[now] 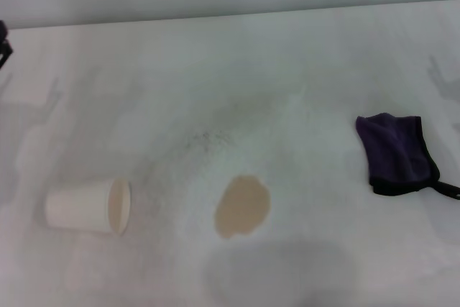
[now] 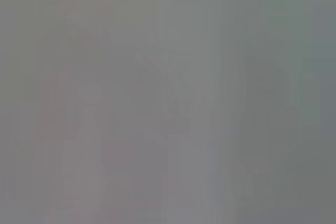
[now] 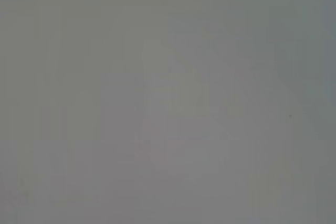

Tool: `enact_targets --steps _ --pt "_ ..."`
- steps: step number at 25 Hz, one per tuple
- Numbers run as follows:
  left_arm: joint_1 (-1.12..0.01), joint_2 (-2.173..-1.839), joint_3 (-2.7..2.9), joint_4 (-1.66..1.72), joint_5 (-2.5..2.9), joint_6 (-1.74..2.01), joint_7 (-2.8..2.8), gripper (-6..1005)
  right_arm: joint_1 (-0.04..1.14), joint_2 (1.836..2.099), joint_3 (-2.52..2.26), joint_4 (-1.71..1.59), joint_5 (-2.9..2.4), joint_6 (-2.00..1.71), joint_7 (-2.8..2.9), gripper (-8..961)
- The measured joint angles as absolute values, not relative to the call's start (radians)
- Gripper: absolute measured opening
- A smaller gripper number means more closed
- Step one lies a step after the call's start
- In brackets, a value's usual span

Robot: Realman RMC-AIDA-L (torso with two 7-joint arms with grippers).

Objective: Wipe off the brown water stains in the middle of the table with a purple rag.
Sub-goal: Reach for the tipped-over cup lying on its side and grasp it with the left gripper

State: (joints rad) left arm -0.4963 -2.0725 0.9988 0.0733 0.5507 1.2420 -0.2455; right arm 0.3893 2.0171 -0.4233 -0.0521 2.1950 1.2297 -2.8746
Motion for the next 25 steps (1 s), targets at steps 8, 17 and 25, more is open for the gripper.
enact_targets --steps 8,17,25 --pt "-0.456 -2.058 1.01 0.246 0.775 1.199 -0.53 891 0.386 2.017 -0.426 -0.049 2.192 1.23 -2.875 844" --pt "-0.307 -2.062 1.011 0.627 1.141 1.18 -0.925 891 0.398 2.017 -0.431 -0.038 2.189 1.227 -2.875 844" --pt "-0.206 -2.054 1.004 0.98 1.487 1.256 -1.309 890 0.407 2.017 -0.43 -0.031 2.189 1.224 -2.875 844"
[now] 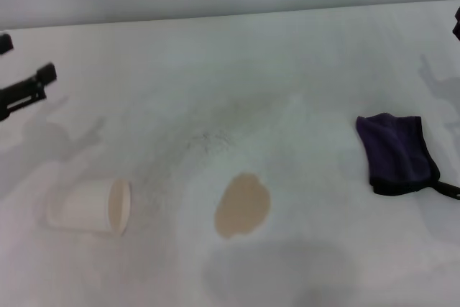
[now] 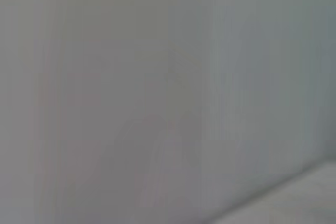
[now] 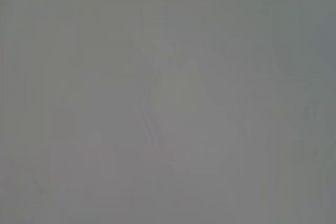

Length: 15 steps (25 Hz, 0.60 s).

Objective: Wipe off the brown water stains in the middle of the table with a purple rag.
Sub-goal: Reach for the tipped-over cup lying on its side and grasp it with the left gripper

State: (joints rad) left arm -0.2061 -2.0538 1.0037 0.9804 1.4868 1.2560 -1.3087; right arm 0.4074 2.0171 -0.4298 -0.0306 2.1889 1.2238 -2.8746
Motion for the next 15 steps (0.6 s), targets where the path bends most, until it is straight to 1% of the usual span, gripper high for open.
enact_targets --steps 2,4,5,9,12,15 --pt "-0.201 -2.039 1.0 1.046 1.563 1.3 -1.397 890 0.41 2.017 -0.431 -0.031 2.189 1.222 -2.875 844" --pt "-0.201 -2.039 1.0 1.046 1.563 1.3 -1.397 890 0.411 2.017 -0.432 -0.031 2.189 1.221 -2.875 844" --pt "-0.207 -1.998 0.999 1.128 1.674 1.399 -1.51 890 0.412 2.017 -0.432 -0.031 2.189 1.221 -2.875 844" --pt "-0.225 -1.957 0.999 1.191 1.77 1.5 -1.586 890 0.414 2.017 -0.433 -0.029 2.188 1.219 -2.875 844" --pt "-0.252 -1.918 0.998 1.244 1.851 1.601 -1.659 890 0.414 2.017 -0.431 -0.029 2.188 1.218 -2.875 844" --pt "-0.283 -1.891 0.991 1.293 1.924 1.676 -1.718 890 0.416 2.018 -0.428 -0.029 2.187 1.218 -2.875 844"
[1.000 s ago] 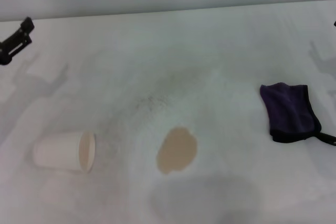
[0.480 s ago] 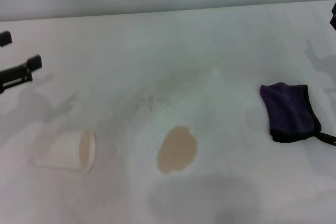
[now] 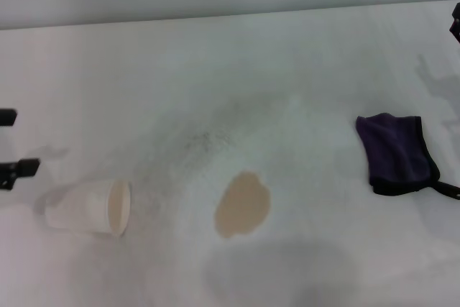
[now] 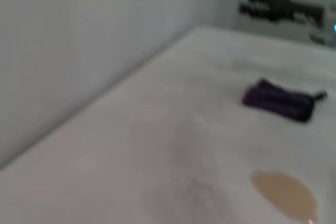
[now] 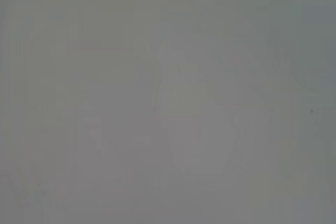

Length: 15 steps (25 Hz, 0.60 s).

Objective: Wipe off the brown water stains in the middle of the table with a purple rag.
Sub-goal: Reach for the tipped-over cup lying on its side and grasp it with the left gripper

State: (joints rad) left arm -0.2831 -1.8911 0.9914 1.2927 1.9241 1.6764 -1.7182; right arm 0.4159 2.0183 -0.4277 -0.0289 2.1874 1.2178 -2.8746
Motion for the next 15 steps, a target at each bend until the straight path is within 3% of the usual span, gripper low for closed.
enact_targets --steps 11,15 --pt "-0.393 -1.895 0.982 1.401 2.18 1.813 -1.741 887 0.417 2.02 -0.423 -0.018 2.194 1.204 -2.875 844" --pt "-0.425 -1.93 1.037 1.395 2.298 1.815 -1.718 882 0.417 2.02 -0.423 -0.016 2.194 1.204 -2.875 844"
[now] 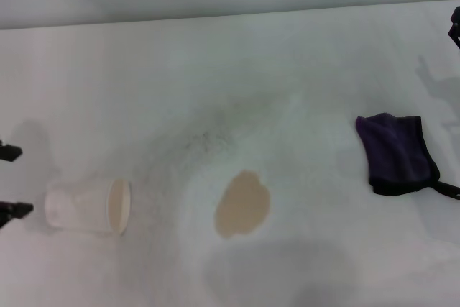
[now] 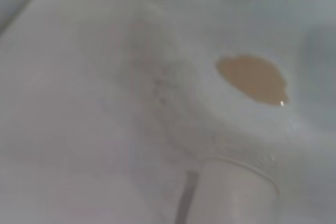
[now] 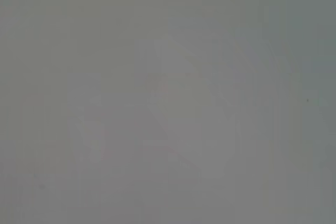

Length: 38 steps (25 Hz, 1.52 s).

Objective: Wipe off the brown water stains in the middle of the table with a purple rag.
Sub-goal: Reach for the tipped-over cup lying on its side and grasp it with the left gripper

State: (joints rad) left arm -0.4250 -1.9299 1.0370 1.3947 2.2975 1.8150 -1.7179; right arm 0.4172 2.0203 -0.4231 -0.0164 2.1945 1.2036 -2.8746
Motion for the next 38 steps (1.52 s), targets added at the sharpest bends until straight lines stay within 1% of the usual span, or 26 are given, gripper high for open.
enact_targets --steps 5,7,9,18,21,31,38 --pt "-0.447 -1.974 1.046 1.36 2.388 1.811 -1.632 876 0.417 2.02 -0.423 -0.015 2.195 1.204 -2.875 843" --pt "-0.452 -1.98 1.046 1.352 2.402 1.809 -1.623 873 0.417 2.02 -0.423 -0.015 2.195 1.204 -2.875 843" --pt "-0.46 -2.001 1.046 1.334 2.435 1.787 -1.578 871 0.417 2.02 -0.423 -0.015 2.195 1.204 -2.875 843" --pt "-0.464 -2.057 1.059 1.305 2.472 1.703 -1.448 860 0.417 2.019 -0.423 -0.016 2.195 1.189 -2.875 843" --pt "-0.472 -2.064 1.095 1.265 2.497 1.667 -1.439 856 0.417 2.019 -0.423 -0.016 2.195 1.189 -2.875 843" --pt "-0.494 -2.066 1.124 1.191 2.517 1.592 -1.423 843 0.415 2.019 -0.423 -0.017 2.195 1.184 -2.875 843" --pt "-0.521 -2.074 1.138 1.136 2.489 1.576 -1.408 835 0.426 2.018 -0.423 -0.02 2.193 1.17 -2.875 843"
